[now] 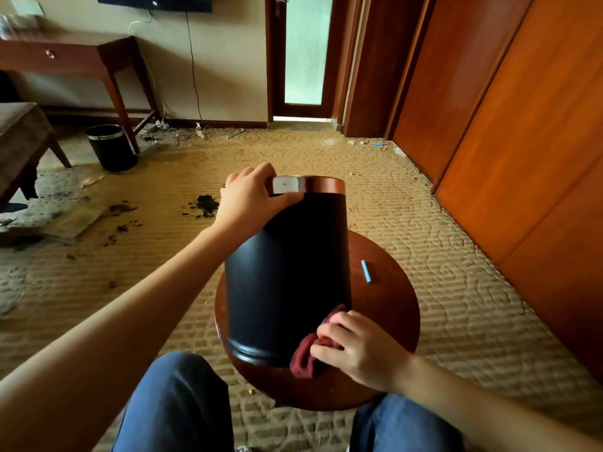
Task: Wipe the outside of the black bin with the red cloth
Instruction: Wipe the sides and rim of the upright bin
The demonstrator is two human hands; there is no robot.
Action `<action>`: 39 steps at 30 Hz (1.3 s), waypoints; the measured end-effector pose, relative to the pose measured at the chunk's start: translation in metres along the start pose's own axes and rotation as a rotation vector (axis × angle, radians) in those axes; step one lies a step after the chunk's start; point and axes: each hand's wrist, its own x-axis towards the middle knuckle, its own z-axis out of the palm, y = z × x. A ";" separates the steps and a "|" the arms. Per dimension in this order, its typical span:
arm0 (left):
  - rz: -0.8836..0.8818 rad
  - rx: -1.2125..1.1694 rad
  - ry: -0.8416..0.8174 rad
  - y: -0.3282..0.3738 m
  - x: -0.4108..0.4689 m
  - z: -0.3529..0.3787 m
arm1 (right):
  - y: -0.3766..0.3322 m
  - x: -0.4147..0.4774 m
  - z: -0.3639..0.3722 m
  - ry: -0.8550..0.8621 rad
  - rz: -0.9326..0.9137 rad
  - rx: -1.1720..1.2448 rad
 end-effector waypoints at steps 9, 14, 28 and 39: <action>0.058 0.008 0.007 0.002 -0.009 -0.002 | 0.051 0.108 -0.008 0.392 0.272 -0.050; 0.075 -0.022 0.000 -0.006 -0.018 -0.013 | 0.089 0.104 -0.007 0.622 0.787 0.163; 0.106 -0.087 0.034 -0.001 -0.017 -0.006 | 0.072 0.161 -0.024 0.632 0.790 -0.009; 0.073 -0.073 0.057 -0.008 -0.013 -0.006 | 0.082 0.142 -0.010 0.714 1.124 0.150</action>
